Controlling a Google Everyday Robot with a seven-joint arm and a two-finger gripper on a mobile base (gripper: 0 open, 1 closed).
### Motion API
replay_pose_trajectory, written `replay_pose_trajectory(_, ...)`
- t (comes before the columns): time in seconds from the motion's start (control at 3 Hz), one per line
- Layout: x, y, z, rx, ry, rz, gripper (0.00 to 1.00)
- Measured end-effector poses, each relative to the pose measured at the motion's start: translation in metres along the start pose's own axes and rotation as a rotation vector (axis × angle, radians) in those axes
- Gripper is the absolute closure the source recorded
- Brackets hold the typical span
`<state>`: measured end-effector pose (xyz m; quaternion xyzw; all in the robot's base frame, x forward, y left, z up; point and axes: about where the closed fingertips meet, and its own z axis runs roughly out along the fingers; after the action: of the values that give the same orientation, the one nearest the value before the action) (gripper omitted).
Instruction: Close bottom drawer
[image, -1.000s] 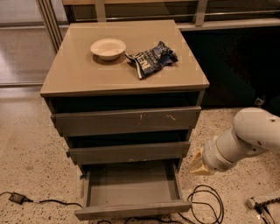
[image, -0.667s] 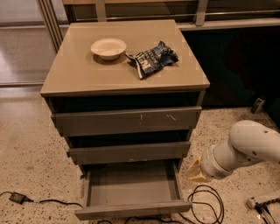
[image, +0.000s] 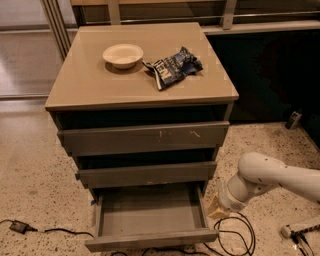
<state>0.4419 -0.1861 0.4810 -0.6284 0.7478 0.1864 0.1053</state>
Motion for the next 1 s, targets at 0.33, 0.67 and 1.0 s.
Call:
replay_pose_trajectory(0.33, 0.000, 0.000, 0.000, 0.000, 0.000, 0.000, 1.00)
replay_pose_trajectory(0.67, -0.005, 0.001, 0.009, 0.008, -0.036, 0.009, 1.00)
replay_pose_trajectory(1.0, -0.011, -0.001, 0.030, 0.017, -0.090, 0.009, 1.00)
